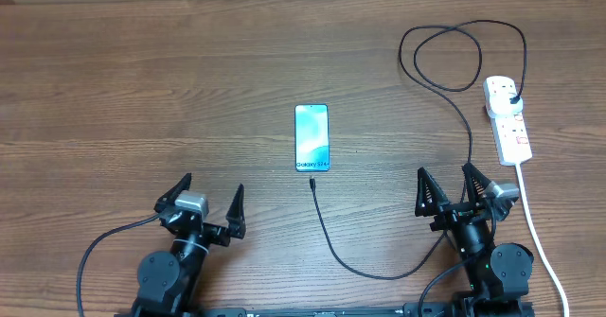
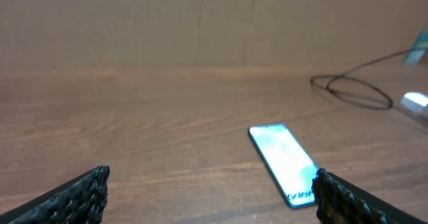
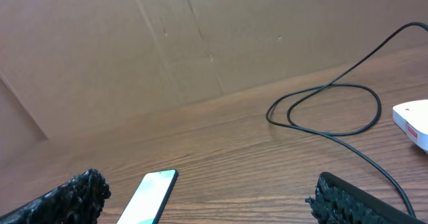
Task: Plug charger to phone and switch on socket
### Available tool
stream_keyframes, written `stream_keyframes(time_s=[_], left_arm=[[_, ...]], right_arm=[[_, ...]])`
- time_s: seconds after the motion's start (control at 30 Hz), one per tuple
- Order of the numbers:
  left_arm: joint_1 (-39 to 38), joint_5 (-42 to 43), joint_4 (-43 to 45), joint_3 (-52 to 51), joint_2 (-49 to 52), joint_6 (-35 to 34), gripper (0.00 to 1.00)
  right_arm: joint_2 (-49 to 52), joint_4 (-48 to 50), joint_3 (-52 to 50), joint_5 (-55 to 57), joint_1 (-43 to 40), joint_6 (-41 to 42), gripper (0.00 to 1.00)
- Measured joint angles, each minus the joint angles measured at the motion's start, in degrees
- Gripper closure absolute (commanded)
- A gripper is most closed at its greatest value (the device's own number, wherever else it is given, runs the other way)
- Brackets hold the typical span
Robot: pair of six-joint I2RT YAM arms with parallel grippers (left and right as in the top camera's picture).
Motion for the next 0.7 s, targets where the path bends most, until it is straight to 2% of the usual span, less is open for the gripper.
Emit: stream_keyframes(time_s=[0.27,0.7], left_arm=[[0.00,0.37,-3.65,12.98,0.00,-0.50,0.00],[0.00,1.25,-4.42,28.15,2.25,-2.69,0.00]], right_arm=[[-0.02,0.02,0.00,-0.02,0.00,-0.02,0.00],[-0.02,0.02,0.00,0.00,0.00,0.00,0.00]])
